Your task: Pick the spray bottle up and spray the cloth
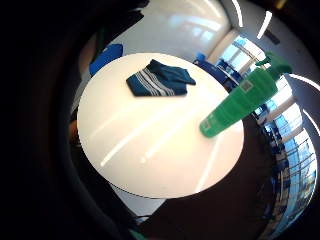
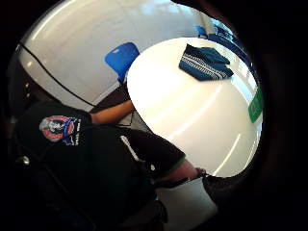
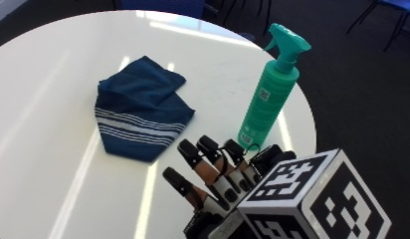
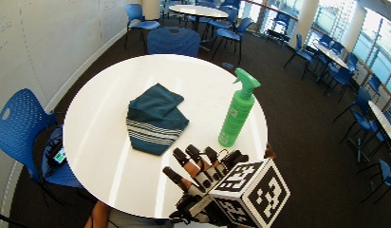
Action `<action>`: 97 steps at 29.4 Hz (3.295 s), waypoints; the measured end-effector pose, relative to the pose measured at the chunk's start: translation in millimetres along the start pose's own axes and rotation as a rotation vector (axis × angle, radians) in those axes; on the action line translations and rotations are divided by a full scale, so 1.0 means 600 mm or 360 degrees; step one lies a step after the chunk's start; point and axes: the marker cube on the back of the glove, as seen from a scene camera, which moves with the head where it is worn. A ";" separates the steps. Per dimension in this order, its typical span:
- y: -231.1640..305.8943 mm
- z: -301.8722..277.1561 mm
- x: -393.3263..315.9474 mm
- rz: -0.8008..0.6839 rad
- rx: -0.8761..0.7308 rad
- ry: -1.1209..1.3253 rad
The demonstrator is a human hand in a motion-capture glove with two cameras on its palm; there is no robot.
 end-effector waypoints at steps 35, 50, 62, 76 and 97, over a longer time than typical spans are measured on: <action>0.000 -0.014 0.036 0.0169 0.0094 -0.0011; -0.023 -0.041 0.132 0.0528 0.0432 -0.0146; -0.032 -0.079 0.202 0.0709 0.0616 -0.0246; -0.058 -0.096 0.310 0.1087 0.0865 -0.0562; -0.081 0.027 0.380 0.1529 0.0503 -0.1287</action>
